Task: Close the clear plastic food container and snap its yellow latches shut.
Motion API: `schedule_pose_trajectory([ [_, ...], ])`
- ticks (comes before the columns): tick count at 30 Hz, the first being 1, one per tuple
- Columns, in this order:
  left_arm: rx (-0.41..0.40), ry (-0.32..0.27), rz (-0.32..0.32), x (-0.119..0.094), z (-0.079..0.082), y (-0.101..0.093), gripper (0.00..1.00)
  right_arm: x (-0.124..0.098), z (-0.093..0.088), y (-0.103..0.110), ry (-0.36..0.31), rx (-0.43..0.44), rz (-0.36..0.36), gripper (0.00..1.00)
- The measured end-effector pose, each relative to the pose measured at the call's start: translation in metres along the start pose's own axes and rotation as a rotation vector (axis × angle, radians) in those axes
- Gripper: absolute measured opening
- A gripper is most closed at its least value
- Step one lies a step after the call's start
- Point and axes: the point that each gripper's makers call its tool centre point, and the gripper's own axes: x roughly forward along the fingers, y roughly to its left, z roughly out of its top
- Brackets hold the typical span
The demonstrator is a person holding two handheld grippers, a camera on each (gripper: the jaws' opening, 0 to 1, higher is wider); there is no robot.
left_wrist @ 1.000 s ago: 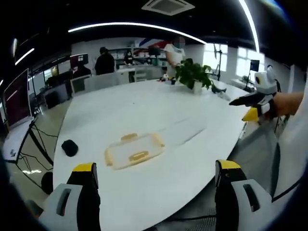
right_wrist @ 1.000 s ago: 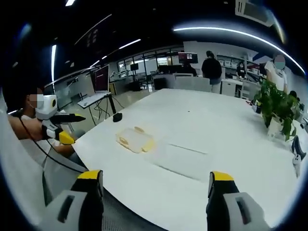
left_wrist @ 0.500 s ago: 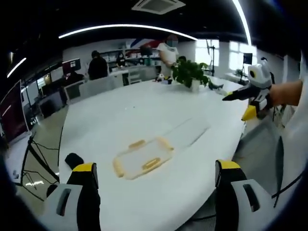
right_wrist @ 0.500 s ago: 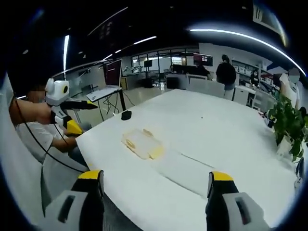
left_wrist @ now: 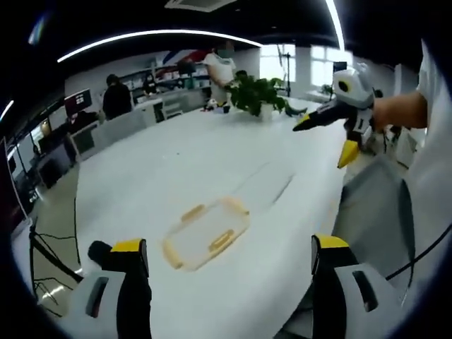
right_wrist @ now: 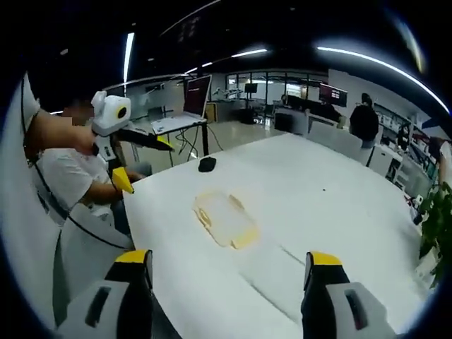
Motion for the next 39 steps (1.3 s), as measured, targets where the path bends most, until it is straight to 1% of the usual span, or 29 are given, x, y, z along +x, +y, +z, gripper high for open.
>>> schedule_pose_trajectory([
  [3,0.039,0.012,-0.035,0.003,-0.001,0.001,0.93,0.008,-0.002,-0.001,0.02,-0.003,0.025,0.87],
  [4,0.041,0.02,-0.046,0.005,-0.002,0.001,0.92,0.011,-0.002,-0.002,0.024,-0.011,0.036,0.87],
  [5,0.028,0.033,-0.095,0.007,-0.003,-0.004,0.92,0.013,-0.001,-0.003,0.024,-0.018,0.039,0.88],
  [6,0.032,0.033,-0.111,0.008,-0.002,-0.005,0.92,0.015,-0.001,-0.003,0.028,-0.024,0.041,0.87],
  [8,0.088,0.045,-0.139,0.011,-0.003,-0.006,0.92,0.02,0.001,-0.005,0.036,-0.036,0.05,0.87],
  [10,0.128,0.068,-0.152,0.015,-0.006,-0.004,0.92,0.025,0.004,-0.005,0.049,-0.066,0.064,0.87],
  [12,0.141,0.085,-0.165,0.019,-0.008,-0.001,0.91,0.03,0.007,-0.004,0.059,-0.096,0.084,0.86],
  [16,0.212,0.132,-0.174,0.023,-0.014,0.012,0.9,0.04,0.011,-0.003,0.072,-0.13,0.106,0.85],
  [18,0.245,0.156,-0.164,0.025,-0.017,0.023,0.89,0.045,0.013,-0.002,0.082,-0.148,0.119,0.85],
  [22,0.246,0.159,-0.201,0.028,-0.019,0.032,0.88,0.055,0.012,-0.002,0.101,-0.177,0.147,0.84],
  [24,0.282,0.169,-0.231,0.029,-0.022,0.033,0.85,0.06,0.01,-0.004,0.11,-0.17,0.162,0.82],
  [25,0.302,0.161,-0.244,0.029,-0.021,0.036,0.82,0.062,0.01,-0.004,0.114,-0.17,0.163,0.83],
  [26,0.3,0.159,-0.244,0.03,-0.02,0.038,0.8,0.065,0.01,-0.006,0.118,-0.178,0.164,0.82],
  [28,0.296,0.157,-0.252,0.033,-0.017,0.043,0.82,0.07,0.01,-0.008,0.128,-0.212,0.166,0.82],
  [29,0.315,0.157,-0.261,0.035,-0.017,0.045,0.81,0.071,0.011,-0.008,0.127,-0.219,0.169,0.81],
  [32,0.373,0.184,-0.283,0.038,-0.019,0.048,0.79,0.077,0.012,-0.008,0.131,-0.246,0.182,0.79],
  [33,0.377,0.183,-0.29,0.039,-0.018,0.049,0.79,0.08,0.011,-0.009,0.14,-0.254,0.182,0.78],
  [34,0.382,0.196,-0.306,0.041,-0.02,0.05,0.79,0.082,0.01,-0.01,0.147,-0.259,0.183,0.78],
  [36,0.41,0.213,-0.315,0.043,-0.022,0.053,0.78,0.086,0.007,-0.012,0.155,-0.284,0.186,0.72],
  [37,0.423,0.241,-0.327,0.045,-0.027,0.056,0.78,0.087,0.006,-0.012,0.16,-0.288,0.189,0.7],
  [38,0.418,0.259,-0.334,0.046,-0.031,0.058,0.78,0.089,0.005,-0.013,0.165,-0.291,0.191,0.71],
  [39,0.428,0.263,-0.334,0.049,-0.033,0.063,0.78,0.092,0.004,-0.013,0.169,-0.292,0.193,0.72],
])
